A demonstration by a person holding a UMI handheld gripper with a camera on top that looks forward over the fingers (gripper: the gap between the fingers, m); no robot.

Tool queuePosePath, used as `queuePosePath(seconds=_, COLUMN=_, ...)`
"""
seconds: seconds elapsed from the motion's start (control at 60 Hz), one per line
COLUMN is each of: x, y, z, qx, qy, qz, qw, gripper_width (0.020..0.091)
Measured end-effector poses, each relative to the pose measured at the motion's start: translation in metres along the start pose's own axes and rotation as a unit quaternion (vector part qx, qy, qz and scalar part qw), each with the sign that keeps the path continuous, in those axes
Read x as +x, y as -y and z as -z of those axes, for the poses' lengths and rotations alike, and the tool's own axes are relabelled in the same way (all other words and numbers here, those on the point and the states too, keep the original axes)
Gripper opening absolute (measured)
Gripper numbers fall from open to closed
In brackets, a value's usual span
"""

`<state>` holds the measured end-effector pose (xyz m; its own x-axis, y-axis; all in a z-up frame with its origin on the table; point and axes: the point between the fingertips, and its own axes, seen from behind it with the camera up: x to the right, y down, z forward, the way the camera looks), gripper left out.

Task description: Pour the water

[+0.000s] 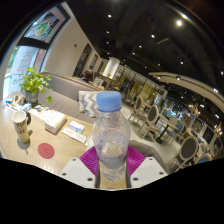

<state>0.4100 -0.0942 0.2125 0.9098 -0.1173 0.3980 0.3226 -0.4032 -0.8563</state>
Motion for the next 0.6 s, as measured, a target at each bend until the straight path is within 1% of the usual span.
queuePosePath(seconds=0.167, x=-0.054, y=0.088, z=0.004, qx=0.039, qy=-0.028, qz=0.14, qw=0.989, gripper_width=0.034)
queuePosePath(seconds=0.283, x=-0.106, y=0.132, z=0.004, qx=0.057, qy=-0.04, qz=0.263, qw=0.962, gripper_width=0.034)
queuePosePath(seconds=0.333, x=-0.13, y=0.147, z=0.005, qx=0.071, qy=-0.041, qz=0.314, qw=0.946, gripper_width=0.0339)
queuePosePath(seconds=0.467, x=-0.19, y=0.165, z=-0.006, qx=0.094, qy=-0.052, qz=0.468, qw=0.877, gripper_width=0.0337)
queuePosePath(seconds=0.55, x=-0.216, y=0.167, z=-0.013, qx=0.09, qy=-0.063, qz=0.55, qw=0.828, gripper_width=0.0337)
queuePosePath(seconds=0.6, x=-0.228, y=0.16, z=-0.023, qx=0.086, qy=-0.068, qz=0.597, qw=0.794, gripper_width=0.0334)
